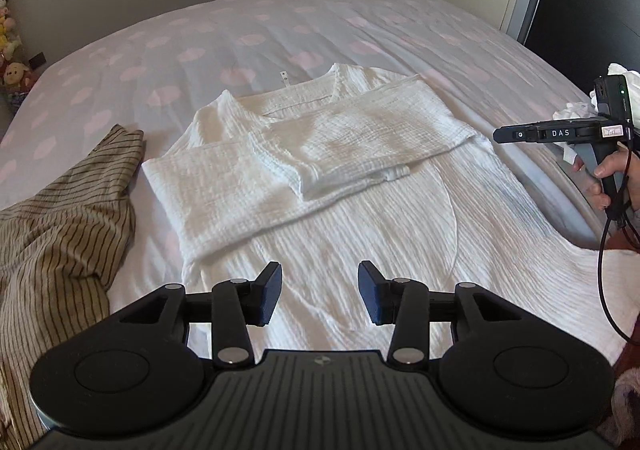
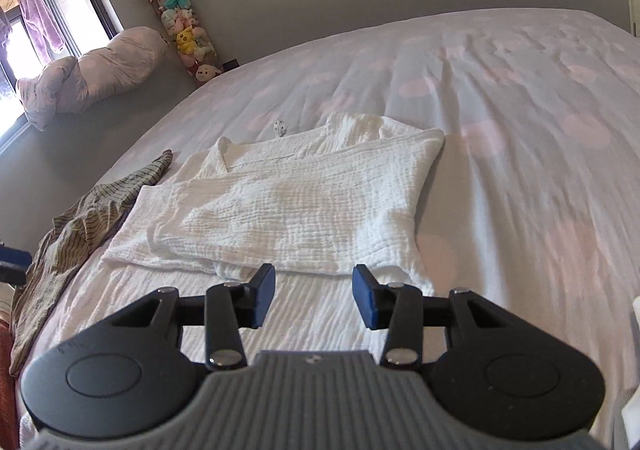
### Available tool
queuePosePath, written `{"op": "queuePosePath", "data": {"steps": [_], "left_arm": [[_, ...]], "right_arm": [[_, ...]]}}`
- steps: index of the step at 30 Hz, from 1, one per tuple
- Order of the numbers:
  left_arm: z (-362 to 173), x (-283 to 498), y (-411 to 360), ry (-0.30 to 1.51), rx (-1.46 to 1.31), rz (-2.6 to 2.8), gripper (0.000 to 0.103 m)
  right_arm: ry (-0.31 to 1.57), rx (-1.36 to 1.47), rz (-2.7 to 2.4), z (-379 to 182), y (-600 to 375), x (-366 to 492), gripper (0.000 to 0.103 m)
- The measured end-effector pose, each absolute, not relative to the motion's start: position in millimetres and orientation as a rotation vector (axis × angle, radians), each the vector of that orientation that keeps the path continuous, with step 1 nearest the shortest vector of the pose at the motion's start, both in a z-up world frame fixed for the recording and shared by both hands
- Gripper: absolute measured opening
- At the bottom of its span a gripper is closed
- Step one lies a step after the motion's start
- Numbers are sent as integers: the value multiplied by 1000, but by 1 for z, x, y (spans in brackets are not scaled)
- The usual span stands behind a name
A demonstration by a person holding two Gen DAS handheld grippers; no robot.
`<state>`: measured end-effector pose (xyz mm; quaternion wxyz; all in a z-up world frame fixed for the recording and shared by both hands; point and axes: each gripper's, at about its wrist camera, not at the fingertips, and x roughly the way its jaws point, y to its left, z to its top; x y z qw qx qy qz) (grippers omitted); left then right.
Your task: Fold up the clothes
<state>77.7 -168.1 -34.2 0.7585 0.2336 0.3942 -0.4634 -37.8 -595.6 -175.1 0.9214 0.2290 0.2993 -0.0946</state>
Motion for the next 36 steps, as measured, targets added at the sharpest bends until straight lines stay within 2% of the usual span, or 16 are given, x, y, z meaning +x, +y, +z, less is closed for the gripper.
{"op": "queuePosePath", "data": {"steps": [5,6,8,18,26,36], "left_arm": [[-35,45,-124,856,543,-1062,44],[-38,38,-117,861,561,-1073,44],[-46,24,-105,873,601,-1089,44],[-99,-52,-63,937,853,-1220,44],[-140,-86,-60,986,1013,-1263,44],[-181,-101,-62,1087,1070,-1239,44]], "right_arm": [[643,410,-152,-143,-553,-73,48],[649,383,-139,-136,-543,-81,63],[658,330,-111,-120,-523,-97,75],[792,111,-26,-93,-430,-146,75],[838,163,-47,-111,-400,-180,75],[884,173,-108,-122,-404,-199,75]]}}
